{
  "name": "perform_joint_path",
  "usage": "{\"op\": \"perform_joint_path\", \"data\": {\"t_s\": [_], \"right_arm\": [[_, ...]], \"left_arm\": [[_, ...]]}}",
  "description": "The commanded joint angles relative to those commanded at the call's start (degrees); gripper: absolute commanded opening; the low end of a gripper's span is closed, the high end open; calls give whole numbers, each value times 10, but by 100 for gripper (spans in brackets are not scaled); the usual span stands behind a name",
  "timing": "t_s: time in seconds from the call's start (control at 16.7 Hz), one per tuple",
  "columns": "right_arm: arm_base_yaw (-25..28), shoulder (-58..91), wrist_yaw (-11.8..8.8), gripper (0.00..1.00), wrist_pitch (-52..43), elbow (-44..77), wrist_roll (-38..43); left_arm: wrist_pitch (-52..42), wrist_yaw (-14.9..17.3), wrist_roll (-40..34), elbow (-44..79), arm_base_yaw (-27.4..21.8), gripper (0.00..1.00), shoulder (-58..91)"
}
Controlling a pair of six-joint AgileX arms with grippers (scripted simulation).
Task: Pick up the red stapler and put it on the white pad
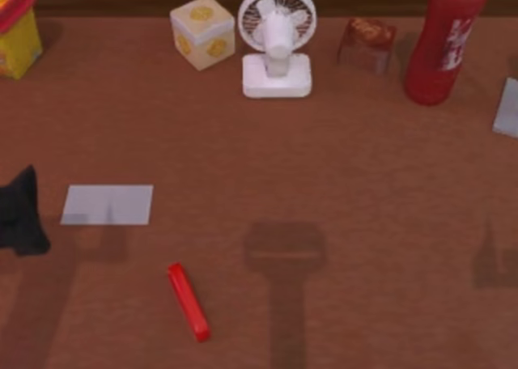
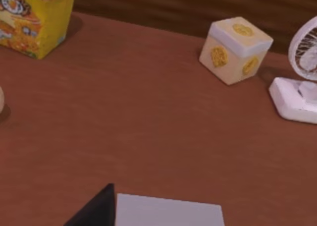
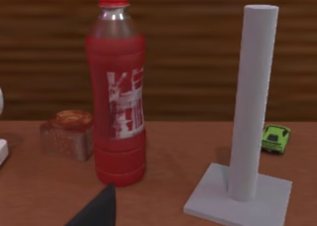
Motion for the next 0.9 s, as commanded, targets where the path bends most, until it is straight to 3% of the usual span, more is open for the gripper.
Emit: {"op": "perform_joint_path", "data": {"t_s": [0.54,0.9], "right_arm": [[0,0,0,100,0,0,0],[0,0,0,100,0,0,0]], "left_arm": [[-314,-2,-272,341,-153,100,539],[-449,0,-402,515,-226,100,754]]}}
